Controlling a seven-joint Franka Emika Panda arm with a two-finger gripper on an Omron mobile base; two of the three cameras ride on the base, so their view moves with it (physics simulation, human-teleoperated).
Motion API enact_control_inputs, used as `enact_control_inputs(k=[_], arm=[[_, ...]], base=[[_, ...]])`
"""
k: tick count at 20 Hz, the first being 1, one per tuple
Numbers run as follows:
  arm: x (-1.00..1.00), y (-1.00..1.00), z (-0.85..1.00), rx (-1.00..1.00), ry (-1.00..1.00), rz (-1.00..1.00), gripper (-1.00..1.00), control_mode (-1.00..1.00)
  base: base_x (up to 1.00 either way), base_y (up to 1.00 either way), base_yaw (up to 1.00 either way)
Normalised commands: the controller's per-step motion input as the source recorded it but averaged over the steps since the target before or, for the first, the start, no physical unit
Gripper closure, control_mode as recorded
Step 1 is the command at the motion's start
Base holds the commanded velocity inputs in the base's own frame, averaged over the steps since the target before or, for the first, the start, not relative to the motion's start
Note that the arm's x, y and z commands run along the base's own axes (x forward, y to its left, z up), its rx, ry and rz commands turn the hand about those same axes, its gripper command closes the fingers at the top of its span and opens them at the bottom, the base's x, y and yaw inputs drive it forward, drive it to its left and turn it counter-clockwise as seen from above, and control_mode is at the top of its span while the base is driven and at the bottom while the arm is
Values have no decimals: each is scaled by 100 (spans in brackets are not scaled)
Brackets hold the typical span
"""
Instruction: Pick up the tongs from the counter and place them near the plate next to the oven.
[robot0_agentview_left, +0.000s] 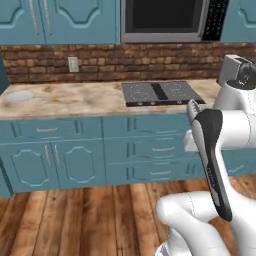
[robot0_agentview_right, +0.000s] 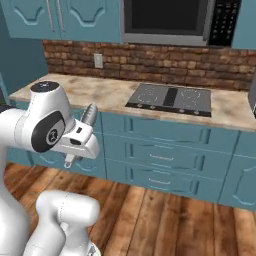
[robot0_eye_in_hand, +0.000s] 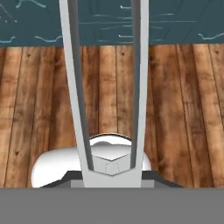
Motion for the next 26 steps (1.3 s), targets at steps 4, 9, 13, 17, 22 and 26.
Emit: enact_control_inputs(k=[4,9,13,17,22,26], arm=[[0,0,0,0,0,0,100,100],[0,0,0,0,0,0,100,100],[0,0,0,0,0,0,100,100],[0,0,0,0,0,0,100,100],[0,0,0,0,0,0,100,100],[0,0,0,0,0,0,100,100]], base=[[3,22,67],[87,40,16],[100,56,6],[100,48,10],[100,38,8],[100,31,2]])
